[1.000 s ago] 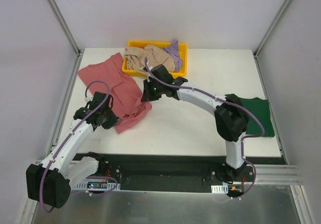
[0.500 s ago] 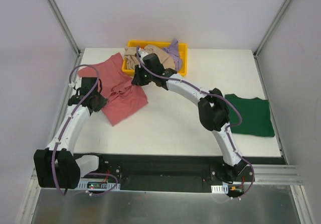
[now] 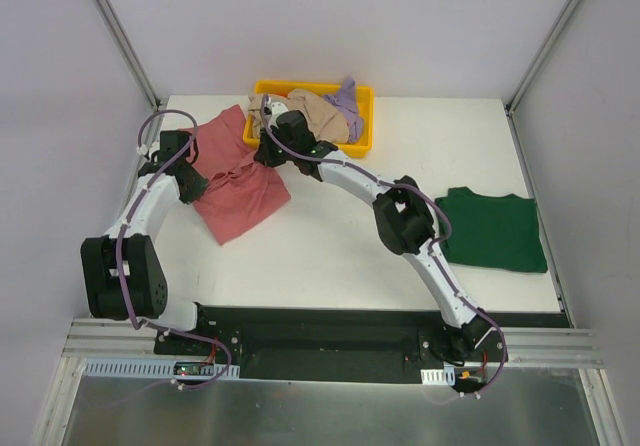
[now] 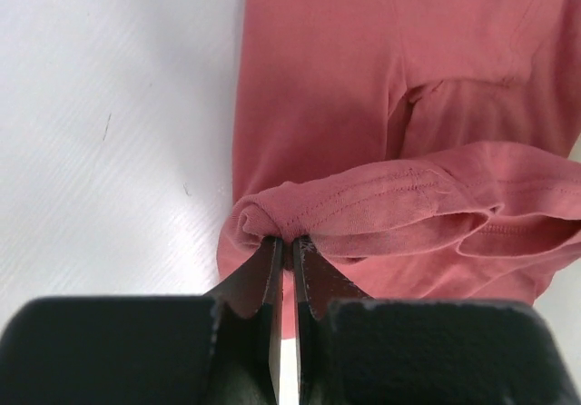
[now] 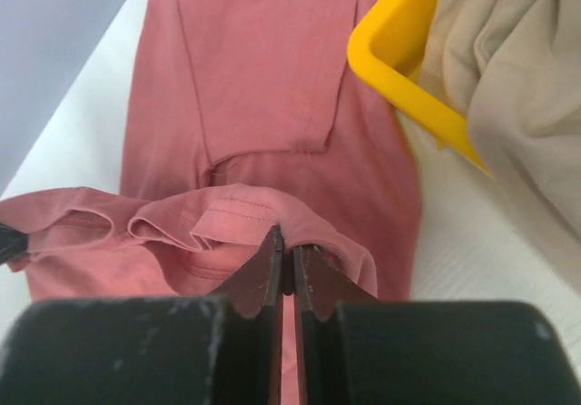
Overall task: Fold and stack the t-shirts
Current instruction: Fold the folded rectangular tshirt in 1/3 of the way
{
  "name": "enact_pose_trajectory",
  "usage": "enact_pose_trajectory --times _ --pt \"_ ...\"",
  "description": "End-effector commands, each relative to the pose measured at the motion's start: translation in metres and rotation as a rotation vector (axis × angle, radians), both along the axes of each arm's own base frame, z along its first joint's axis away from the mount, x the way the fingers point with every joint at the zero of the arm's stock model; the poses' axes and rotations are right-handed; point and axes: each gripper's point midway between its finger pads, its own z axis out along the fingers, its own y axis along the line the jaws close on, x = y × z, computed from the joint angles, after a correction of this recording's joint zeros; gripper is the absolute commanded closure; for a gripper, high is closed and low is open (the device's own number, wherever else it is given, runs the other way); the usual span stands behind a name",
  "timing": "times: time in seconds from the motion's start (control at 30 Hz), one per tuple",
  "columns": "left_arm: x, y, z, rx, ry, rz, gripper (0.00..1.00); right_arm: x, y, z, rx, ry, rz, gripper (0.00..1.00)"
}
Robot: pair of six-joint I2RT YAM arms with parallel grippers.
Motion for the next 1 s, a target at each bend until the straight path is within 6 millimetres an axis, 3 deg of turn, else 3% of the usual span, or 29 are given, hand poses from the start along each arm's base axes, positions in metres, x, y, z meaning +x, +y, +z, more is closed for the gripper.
enact_pose_trajectory --times 0.0,0.23,0.3,0.37,0.4,0.47,0.53,0.63,0.73,0.87,0.97 --pt "0.022 0.012 0.006 0.039 -0.011 -0.021 1.00 0.031 0.004 0.036 0.052 -0.167 -0.047 0.97" --pt "0.033 0.020 -0.010 0.033 0.042 -0.043 0.97 0.040 0.008 0.014 0.030 -0.189 -0.051 0.91" --pt "0.035 0.022 -0.008 0.031 0.035 -0.035 0.89 0.040 0.010 0.016 0.034 -0.193 -0.052 0.83" --pt "0.039 0.022 0.000 0.029 0.013 -0.044 0.78 0.042 0.008 0.024 0.025 -0.220 -0.049 0.64" --pt "0.041 0.023 0.007 0.037 -0.003 -0.051 0.70 0.040 0.007 0.029 0.027 -0.215 -0.051 0.62" --pt "0.040 0.025 0.019 0.048 -0.028 -0.048 0.01 0.032 0.006 0.054 0.044 -0.217 -0.026 0.49" --pt "0.035 0.018 0.029 0.022 -0.062 -0.048 0.01 0.018 0.003 0.072 0.055 -0.209 0.008 0.35" --pt "0.024 0.003 0.041 -0.045 -0.108 -0.076 0.01 -0.012 -0.006 0.079 0.040 -0.172 0.061 0.18" --pt "0.010 -0.016 0.040 -0.134 -0.129 -0.110 0.01 -0.045 -0.017 0.070 0.022 -0.107 0.116 0.06" --pt "0.017 -0.052 0.036 -0.300 -0.180 -0.235 0.01 -0.085 -0.023 0.049 0.038 0.039 0.202 0.01" --pt "0.035 -0.075 0.037 -0.420 -0.209 -0.321 0.01 -0.096 -0.016 0.036 0.045 0.085 0.274 0.00"
